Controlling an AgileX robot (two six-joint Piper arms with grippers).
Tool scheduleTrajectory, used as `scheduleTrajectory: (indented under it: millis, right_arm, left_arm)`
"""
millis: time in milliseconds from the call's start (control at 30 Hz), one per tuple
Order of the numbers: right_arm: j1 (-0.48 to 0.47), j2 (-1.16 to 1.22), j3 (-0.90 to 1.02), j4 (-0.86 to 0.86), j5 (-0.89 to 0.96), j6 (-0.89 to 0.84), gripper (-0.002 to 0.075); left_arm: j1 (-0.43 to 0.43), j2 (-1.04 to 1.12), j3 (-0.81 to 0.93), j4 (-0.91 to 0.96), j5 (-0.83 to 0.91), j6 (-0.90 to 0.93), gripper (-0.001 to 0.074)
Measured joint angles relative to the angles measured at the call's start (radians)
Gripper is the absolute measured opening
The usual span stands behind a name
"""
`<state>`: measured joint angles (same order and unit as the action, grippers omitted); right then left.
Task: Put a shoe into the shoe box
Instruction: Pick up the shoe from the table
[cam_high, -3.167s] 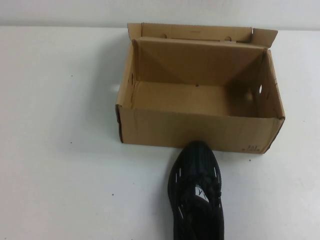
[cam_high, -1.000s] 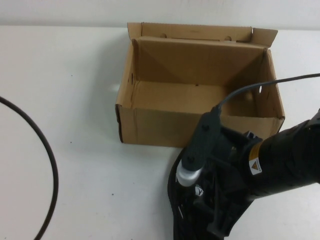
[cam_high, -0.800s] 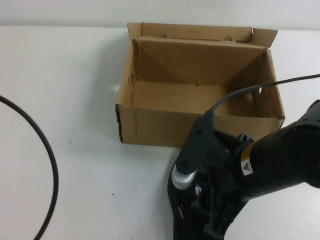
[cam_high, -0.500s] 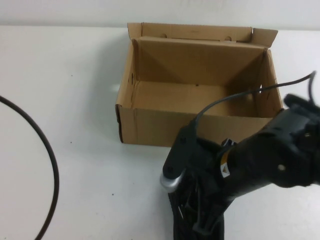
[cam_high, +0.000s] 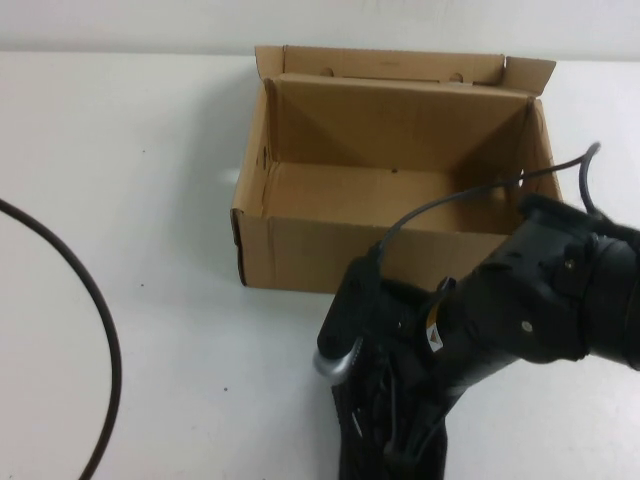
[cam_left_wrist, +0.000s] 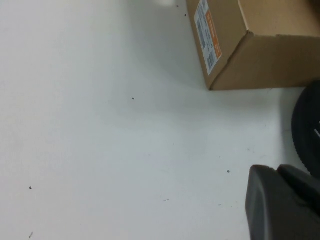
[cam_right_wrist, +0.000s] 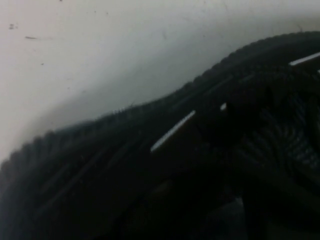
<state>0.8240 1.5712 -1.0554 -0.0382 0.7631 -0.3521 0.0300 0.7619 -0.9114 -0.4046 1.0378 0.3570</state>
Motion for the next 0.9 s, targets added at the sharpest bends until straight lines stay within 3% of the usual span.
scheduleTrajectory:
  millis: [533, 733, 900]
  right_arm:
    - [0.0, 0.0, -0.434, 0.153, 0.414, 0.003, 0.0002]
    - [0.0, 0.0, -0.58, 0.162, 0.473, 0.003, 0.0002]
    - [0.0, 0.0, -0.662, 0.144, 0.462, 0.008, 0.0001]
  left_arm:
    - [0.0, 0.0, 0.0, -0.14, 0.013, 0.056, -0.0004]
    - [0.0, 0.0, 0.0, -0.277, 0.001, 0.168, -0.0004]
    - [0.0, 0.0, 0.0, -0.293, -0.03, 0.233, 0.007]
